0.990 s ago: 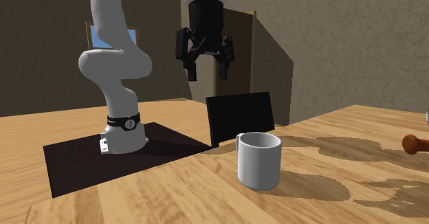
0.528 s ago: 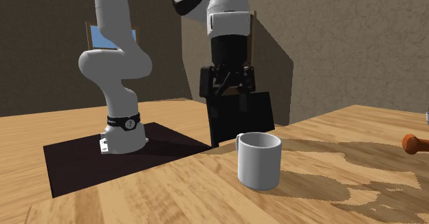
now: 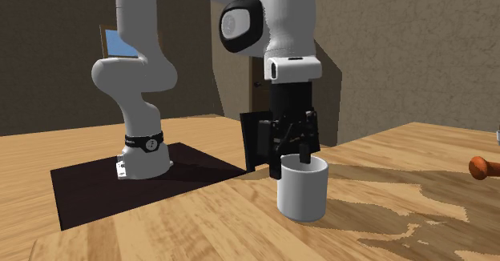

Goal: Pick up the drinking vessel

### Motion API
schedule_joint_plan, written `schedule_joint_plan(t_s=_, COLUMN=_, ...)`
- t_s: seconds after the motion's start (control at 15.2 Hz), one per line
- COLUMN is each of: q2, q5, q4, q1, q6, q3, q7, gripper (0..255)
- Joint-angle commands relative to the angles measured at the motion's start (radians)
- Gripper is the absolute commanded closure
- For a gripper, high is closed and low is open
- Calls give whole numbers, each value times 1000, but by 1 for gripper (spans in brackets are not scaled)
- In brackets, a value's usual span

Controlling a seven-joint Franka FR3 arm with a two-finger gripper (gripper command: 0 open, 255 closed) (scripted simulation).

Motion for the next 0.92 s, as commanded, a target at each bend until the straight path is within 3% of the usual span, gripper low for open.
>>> schedule_joint_plan(t_s=0.0, q2=21, q5=-2, q4=-5, q1=1, q6=27, q3=0, q7=2, gripper=0)
schedule_joint_plan(t_s=0.33, q2=55, q5=-5, q4=-15, q1=2, q6=70, q3=-1, q7=4, gripper=0)
schedule_joint_plan(t_s=0.4, q2=57, q5=-5, q4=-13, q1=3, q6=71, q3=-1, q7=6, gripper=255)
schedule_joint_plan(t_s=0.86, q2=58, q5=-6, q4=-12, q1=3, q6=71, q3=-1, q7=6, gripper=255)
